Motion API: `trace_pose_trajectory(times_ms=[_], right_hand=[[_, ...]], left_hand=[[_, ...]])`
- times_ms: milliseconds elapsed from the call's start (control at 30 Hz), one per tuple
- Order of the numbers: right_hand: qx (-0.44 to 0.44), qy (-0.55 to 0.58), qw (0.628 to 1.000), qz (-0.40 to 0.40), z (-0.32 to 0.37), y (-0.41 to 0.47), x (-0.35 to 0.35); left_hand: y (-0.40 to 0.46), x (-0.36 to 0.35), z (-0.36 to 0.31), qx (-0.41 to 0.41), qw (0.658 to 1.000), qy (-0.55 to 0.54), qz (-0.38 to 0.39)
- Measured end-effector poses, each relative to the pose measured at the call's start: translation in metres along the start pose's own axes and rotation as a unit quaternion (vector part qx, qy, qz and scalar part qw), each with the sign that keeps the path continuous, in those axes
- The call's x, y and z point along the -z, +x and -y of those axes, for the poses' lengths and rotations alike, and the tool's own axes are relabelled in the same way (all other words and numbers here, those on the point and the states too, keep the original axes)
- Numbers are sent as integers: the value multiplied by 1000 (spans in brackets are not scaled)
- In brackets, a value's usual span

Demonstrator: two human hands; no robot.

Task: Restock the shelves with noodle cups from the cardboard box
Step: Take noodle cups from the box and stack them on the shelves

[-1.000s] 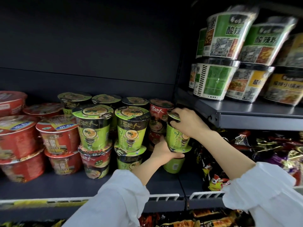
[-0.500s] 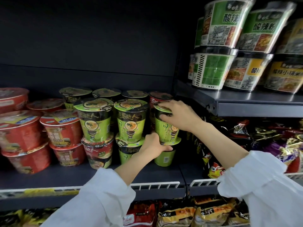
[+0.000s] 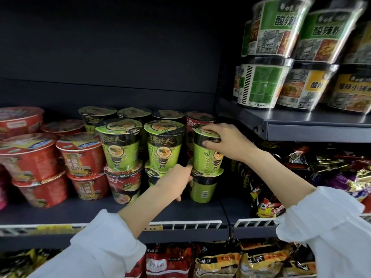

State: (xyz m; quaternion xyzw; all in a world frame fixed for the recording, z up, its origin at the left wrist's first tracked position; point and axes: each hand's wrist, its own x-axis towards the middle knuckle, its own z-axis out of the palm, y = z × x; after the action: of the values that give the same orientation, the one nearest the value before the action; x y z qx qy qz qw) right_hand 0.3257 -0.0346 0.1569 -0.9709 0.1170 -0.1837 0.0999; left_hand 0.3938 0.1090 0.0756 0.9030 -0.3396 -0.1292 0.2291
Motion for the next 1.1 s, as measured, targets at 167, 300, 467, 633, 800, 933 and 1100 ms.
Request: trace_pose_trajectory(times_ms=[167, 300, 467, 633, 800, 933, 1100], right_hand=[[-13, -82, 996, -15, 6, 0, -4], [-15, -79, 997, 19, 12, 1, -1], [-1, -44, 998, 50, 7, 2, 4], [-2, -63, 998, -27, 5, -2, 3], [2, -76, 995, -63, 6, -4, -6], [3, -53, 998, -37, 3, -3, -7], [12, 8, 1000, -11, -3, -4, -15]], left_hand=[[-12, 9, -10, -87, 982, 158, -49], [-10, 11, -14, -164, 923, 321, -135], [-1, 9, 5, -215, 885, 387, -146], [7, -1, -3, -204, 883, 388, -167], [6, -8, -13, -201, 889, 364, -189], [4, 2, -5, -235, 908, 312, -153], [5, -3, 6, -258, 893, 325, -174]])
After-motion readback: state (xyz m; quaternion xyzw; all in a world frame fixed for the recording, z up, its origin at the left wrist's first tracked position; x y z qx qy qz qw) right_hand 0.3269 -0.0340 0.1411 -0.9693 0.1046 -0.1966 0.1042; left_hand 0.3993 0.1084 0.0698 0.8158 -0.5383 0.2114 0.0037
